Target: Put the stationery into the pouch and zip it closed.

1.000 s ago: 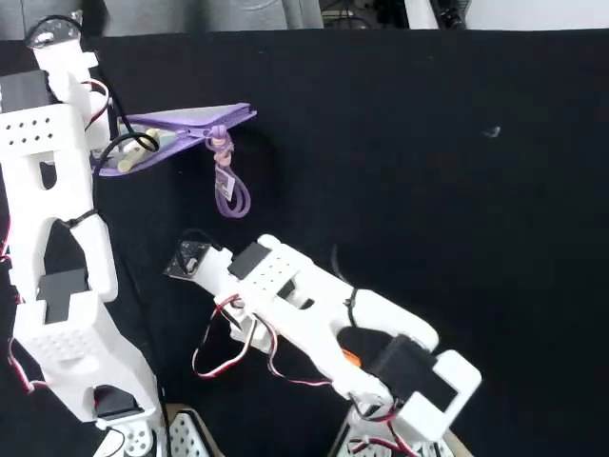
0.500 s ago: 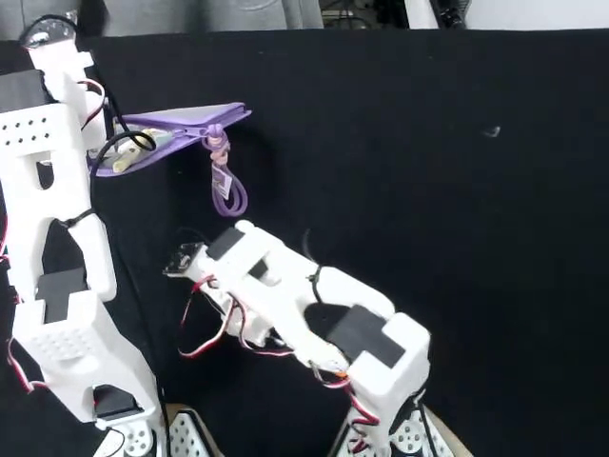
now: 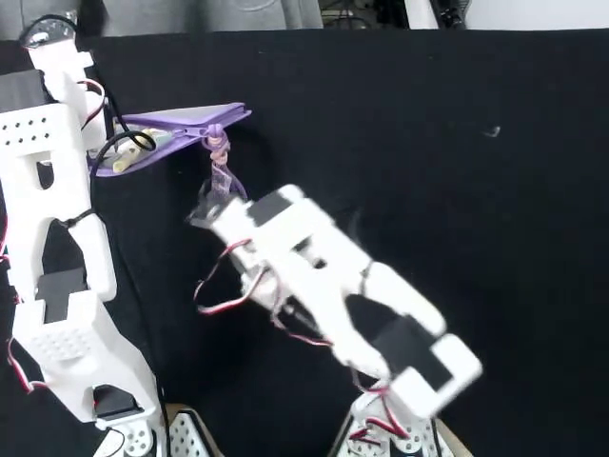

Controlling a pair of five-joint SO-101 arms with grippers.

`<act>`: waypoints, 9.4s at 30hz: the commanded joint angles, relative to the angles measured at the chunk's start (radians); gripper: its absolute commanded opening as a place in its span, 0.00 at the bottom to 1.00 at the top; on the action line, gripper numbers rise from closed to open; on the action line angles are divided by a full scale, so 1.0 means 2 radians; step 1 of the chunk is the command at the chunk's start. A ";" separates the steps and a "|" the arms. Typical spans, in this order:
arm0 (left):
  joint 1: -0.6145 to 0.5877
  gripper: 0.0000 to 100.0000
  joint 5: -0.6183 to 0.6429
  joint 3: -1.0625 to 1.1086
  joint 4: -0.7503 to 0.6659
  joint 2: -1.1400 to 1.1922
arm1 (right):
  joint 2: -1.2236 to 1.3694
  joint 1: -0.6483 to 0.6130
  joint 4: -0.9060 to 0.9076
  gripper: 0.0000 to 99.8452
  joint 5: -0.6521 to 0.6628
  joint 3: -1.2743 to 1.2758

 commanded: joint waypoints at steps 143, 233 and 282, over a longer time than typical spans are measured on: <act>0.120 0.03 0.055 0.010 0.017 -0.005 | -0.123 0.130 -0.927 0.21 -0.091 0.275; 0.103 0.34 0.093 0.346 -0.200 -0.288 | 0.063 0.341 0.130 0.01 0.056 -0.751; 0.135 0.34 0.090 0.380 -0.229 -0.286 | 0.308 0.392 -0.006 0.01 0.119 -0.826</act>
